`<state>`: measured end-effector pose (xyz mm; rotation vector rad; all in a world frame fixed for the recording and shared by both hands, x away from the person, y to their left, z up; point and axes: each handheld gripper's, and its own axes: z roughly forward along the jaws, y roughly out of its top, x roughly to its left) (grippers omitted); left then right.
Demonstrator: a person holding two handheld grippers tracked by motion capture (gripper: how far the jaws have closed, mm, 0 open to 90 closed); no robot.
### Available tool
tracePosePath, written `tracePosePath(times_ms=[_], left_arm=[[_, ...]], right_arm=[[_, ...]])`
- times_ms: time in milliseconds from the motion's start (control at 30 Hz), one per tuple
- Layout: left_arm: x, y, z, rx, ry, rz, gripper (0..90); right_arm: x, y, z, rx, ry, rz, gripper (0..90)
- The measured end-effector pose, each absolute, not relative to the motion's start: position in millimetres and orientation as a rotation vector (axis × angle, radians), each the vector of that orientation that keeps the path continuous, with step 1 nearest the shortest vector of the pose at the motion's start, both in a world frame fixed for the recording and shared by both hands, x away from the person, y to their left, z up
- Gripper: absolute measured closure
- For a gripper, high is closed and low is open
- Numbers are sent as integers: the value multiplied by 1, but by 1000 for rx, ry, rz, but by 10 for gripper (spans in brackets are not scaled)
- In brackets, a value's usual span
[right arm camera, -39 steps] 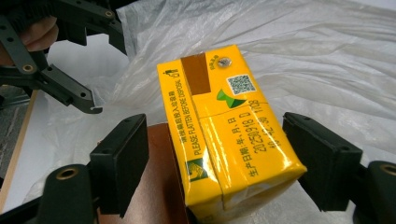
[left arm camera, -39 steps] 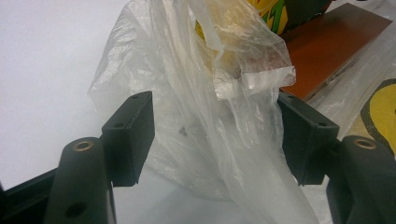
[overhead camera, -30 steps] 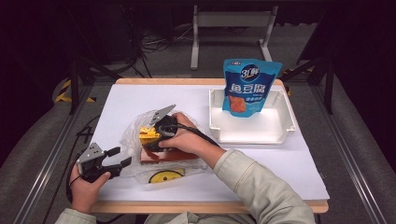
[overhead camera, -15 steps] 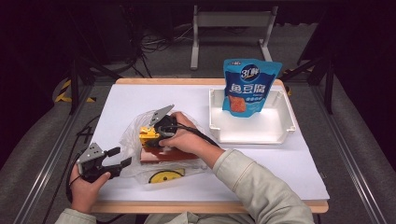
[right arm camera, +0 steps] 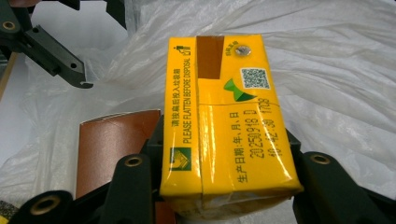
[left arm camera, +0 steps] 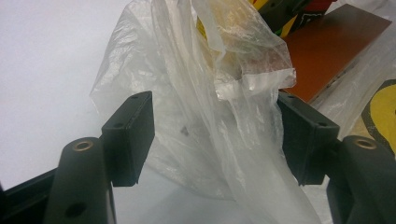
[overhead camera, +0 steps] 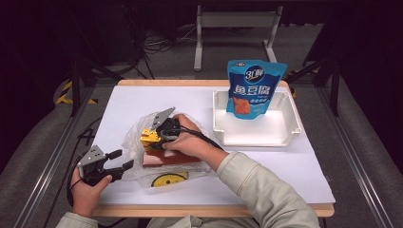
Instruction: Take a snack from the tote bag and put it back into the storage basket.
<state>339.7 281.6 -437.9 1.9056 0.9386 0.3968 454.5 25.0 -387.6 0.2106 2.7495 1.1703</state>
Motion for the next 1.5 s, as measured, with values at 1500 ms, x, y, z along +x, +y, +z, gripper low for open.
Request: tracePosePath(times_ms=[1500], left_arm=[[340,281,-438,1902,950,402,320]], right_arm=[[463,-43,-295,244,2621,1354,554]])
